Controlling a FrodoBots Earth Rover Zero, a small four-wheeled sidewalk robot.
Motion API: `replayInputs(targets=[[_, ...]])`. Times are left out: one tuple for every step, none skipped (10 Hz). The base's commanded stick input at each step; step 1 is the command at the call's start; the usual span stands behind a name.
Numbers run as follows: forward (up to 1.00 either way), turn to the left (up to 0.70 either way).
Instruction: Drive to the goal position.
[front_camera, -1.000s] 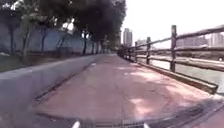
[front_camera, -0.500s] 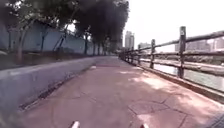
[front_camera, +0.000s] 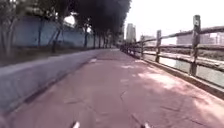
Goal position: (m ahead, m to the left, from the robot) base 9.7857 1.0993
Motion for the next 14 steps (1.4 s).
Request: replayInputs(targets=[[0.7, 0.0], [0.7, 0.0], [0.7, 0.0], [0.7, 0.0], [0.7, 0.0], [0.7, 0.0], [0.7, 0.0], [0.7, 0.0], [0.7, 0.0], [0.7, 0.0], [0.7, 0.0], [0.7, 0.0], [0.7, 0.0], [0.7, 0.0]])
